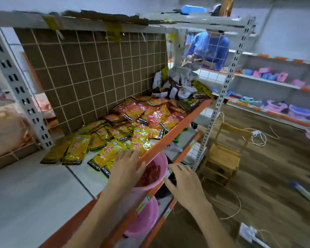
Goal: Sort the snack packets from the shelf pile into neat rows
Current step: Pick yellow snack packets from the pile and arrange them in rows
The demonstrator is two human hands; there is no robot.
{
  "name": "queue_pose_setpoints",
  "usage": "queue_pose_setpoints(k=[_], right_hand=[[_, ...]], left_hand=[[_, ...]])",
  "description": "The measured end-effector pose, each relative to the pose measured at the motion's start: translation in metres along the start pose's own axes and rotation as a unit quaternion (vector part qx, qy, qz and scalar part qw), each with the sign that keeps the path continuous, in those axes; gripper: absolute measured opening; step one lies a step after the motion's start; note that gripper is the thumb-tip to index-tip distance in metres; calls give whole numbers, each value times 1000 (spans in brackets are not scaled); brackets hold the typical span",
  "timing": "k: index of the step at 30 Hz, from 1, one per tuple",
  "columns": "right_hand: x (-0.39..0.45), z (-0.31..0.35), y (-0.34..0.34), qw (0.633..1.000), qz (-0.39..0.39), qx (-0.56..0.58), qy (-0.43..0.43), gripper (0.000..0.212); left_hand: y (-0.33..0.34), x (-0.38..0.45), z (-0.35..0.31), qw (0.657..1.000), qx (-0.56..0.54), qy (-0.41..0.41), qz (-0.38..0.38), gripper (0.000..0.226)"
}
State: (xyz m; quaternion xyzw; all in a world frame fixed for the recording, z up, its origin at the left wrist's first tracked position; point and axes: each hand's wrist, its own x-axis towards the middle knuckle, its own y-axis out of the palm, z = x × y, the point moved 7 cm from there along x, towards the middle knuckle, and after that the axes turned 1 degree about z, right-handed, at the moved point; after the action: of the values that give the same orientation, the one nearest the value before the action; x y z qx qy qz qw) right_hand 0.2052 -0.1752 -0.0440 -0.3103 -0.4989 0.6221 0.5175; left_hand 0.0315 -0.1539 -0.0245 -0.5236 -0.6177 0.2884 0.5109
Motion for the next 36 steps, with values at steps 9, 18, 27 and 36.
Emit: queue_pose_setpoints(k=[9, 18, 27, 36], right_hand=[[129, 18, 13, 993, 26, 30, -112, 44], [258, 49, 45, 952, 135, 49, -269, 40], [294, 58, 78, 903, 162, -42, -395, 43], [303, 59, 86, 893, 154, -59, -420, 52]], left_hand=[[4, 66, 65, 990, 38, -133, 14, 43], [-10, 98, 113, 938, 87, -333, -31, 42], [35, 112, 119, 872, 128, -470, 42, 46], [45, 123, 112, 810, -5, -586, 0, 41]])
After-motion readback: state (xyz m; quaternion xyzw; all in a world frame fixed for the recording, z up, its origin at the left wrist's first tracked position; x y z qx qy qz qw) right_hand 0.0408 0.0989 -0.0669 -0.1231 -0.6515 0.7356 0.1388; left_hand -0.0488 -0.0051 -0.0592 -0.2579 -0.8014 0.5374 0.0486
